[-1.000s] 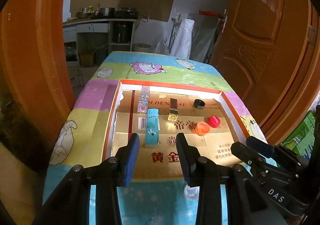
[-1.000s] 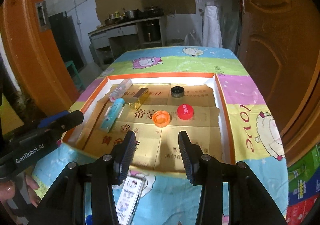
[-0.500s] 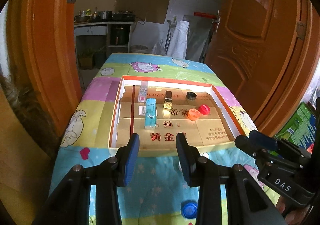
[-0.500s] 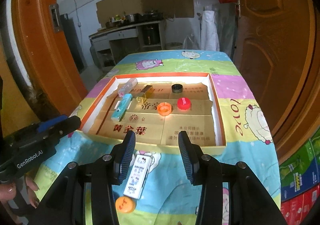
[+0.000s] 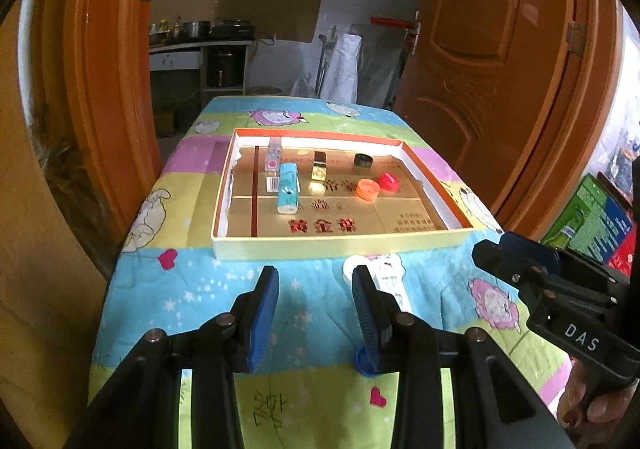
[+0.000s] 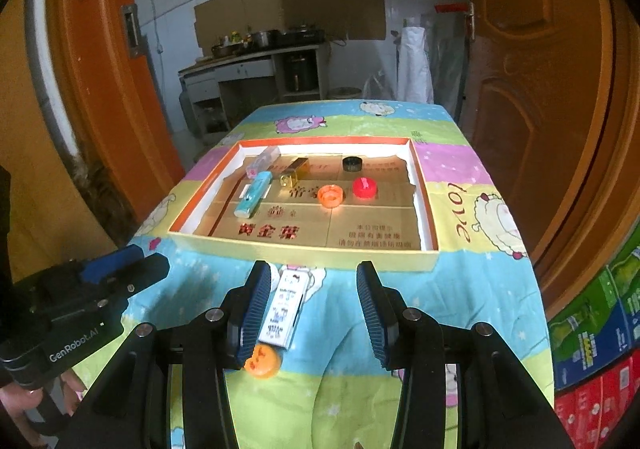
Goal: Organize rigid objects
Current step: 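Move both open grippers back toward the remaining items on the tablecloth, then grasp the yellow-orange printed cap with the right gripper while the left gripper grasps the blue cap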
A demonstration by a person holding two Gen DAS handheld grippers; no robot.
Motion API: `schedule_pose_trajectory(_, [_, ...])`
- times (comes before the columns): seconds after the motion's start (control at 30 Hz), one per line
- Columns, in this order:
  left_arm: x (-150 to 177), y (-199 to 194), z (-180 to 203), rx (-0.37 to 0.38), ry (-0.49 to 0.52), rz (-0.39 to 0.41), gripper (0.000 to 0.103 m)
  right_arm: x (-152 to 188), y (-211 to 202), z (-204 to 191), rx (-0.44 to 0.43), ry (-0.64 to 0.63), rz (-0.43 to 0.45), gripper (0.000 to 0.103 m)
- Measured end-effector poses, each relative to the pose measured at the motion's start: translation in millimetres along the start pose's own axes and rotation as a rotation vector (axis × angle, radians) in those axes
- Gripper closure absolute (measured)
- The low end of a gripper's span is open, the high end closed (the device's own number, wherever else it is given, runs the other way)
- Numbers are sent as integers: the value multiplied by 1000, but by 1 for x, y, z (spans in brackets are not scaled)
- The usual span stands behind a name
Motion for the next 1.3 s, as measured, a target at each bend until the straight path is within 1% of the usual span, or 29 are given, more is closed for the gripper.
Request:
schedule_pose_trajectory(0.13, [11, -4, 1, 9, 0, 0, 65, 16, -4, -2, -13, -18, 0, 57])
schedule_pose_trajectory(0.27, [21, -7, 0, 10, 1, 3, 65, 43, -1, -10, -49, -40, -32, 57])
schedule_pose_trajectory(0.33, [25, -8, -2, 13, -5, -1, 65, 59, 6, -15, -63, -60, -63, 57])
schedule_pose_trajectory(0.43, [28, -9, -4, 14, -12, -1, 65, 77, 20, -23, -51, -87, -110, 57])
schedule_pose_trajectory(0.53, [29, -10, -5, 13, -12, 0, 65, 87, 28, -30, -40, -113, -116, 57])
schedule_pose_trajectory(0.7, [30, -8, -10, 15, -23, -4, 65, 90, 38, -35, -27, -132, -113, 57])
schedule_pose_trajectory(0.93, [33, -3, -15, 30, -25, -16, 65, 81, 52, -45, -26, -154, -110, 57])
schedule_pose_trajectory(0.97, [33, -3, -15, 33, -23, -18, 65, 79, 54, -46, -24, -158, -113, 62])
schedule_pose_trajectory(1.0, [34, -2, -14, 40, -18, -23, 65, 78, 56, -47, -12, -165, -116, 73])
schedule_pose_trajectory(1.2, [41, 7, 4, 121, 39, -56, 65, 79, 51, -39, -19, -133, -114, 73])
schedule_pose_trajectory(1.3, [45, 11, 16, 138, 71, -65, 65, 83, 40, -27, -20, -96, -101, 73])
Point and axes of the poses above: each gripper's, at about its wrist camera, not at the fingertips, and y roughly the way its jaws point, z to its right, x to its underside, the point moved 2 cm from there along y, roughly the way its jaws point, and after that the axes turned 2 degrees about x, right-handed, at the moved point
